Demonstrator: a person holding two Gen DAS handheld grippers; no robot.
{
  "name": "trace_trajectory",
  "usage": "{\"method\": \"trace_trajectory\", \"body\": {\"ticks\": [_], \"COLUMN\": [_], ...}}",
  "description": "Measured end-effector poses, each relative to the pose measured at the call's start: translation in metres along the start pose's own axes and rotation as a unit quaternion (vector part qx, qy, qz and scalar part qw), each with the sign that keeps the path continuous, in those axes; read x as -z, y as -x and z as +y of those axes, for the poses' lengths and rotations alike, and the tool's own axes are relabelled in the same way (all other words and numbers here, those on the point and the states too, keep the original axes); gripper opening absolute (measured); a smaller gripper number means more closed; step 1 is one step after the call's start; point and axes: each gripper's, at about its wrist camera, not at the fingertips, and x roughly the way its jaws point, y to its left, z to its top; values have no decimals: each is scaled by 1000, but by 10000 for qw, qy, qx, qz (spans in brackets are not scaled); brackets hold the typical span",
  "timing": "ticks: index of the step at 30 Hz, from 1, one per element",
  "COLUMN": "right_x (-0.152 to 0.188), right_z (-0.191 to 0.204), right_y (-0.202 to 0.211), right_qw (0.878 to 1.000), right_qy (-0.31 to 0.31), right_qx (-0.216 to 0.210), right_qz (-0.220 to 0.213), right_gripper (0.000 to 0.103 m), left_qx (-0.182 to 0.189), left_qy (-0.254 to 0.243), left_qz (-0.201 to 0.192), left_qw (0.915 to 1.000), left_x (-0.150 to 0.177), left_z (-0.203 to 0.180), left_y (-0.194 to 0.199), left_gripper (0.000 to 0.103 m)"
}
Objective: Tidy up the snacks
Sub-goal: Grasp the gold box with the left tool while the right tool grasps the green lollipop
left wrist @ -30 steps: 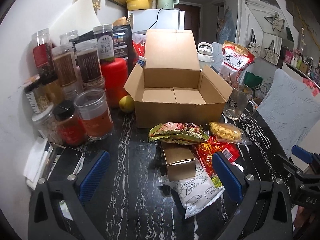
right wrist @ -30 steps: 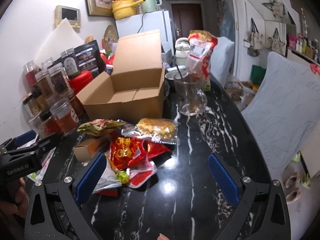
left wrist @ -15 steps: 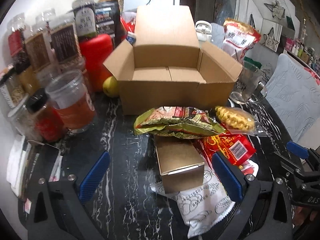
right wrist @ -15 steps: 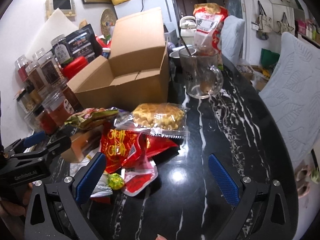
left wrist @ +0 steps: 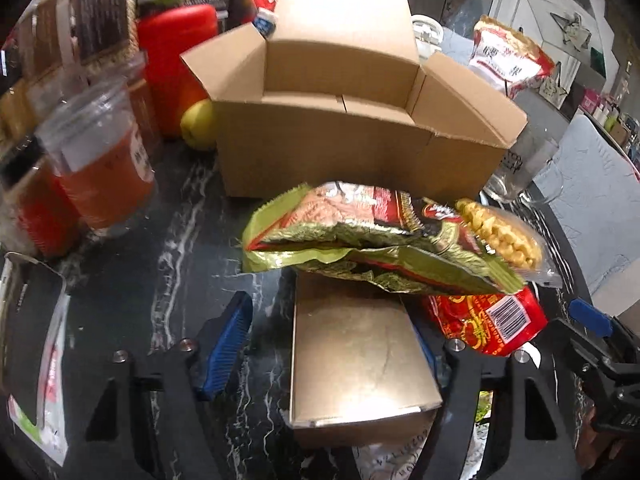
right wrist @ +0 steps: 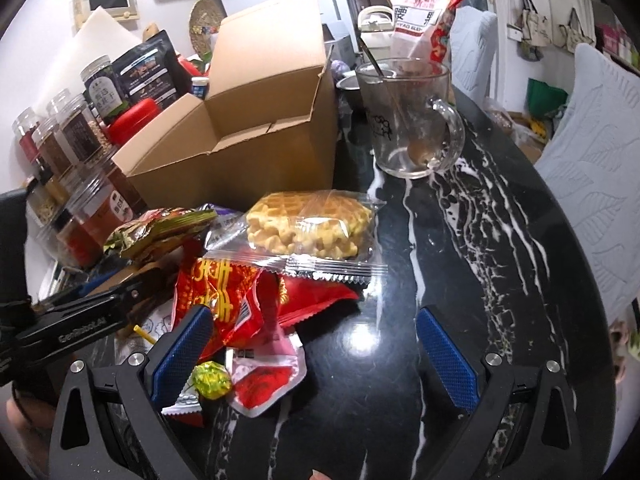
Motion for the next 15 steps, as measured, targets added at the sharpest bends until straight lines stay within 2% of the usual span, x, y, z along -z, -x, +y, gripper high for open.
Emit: {"method": "trace_trajectory", "body": {"ticks": [2,3,4,9,12,15], "right_x": [-1,-2,-2,-1,0,2], "right_z": [-1,-1,-2,-4,-3,-1], "right_y": [-2,-3,-4,-8,-9,-7], "right_qw": [10000,10000,10000,9999,9999,10000], "right_qy": [-11,-17,-31,-62,-26,44], "right_qx": [-4,-5,-9,-66,-66,-38], "right_qz": [15,21,29,78,98,78], "right_gripper": [103,103,103,103,103,103], "left_qx": [154,269,294,523,329,307], "left_qy": [23,48,51,132,-19,-62], "left_qz": [42,101,141,5,-207,-303], "left_qw": [9999,9996,9995,9985,9992,9991], "left_x": [0,1,1,2,3,7], "left_z": [1,1,1,7,9,16], "left_y": [-5,-9,-12,-8,8,23], "left_gripper": [65,51,44,44,43,44]}}
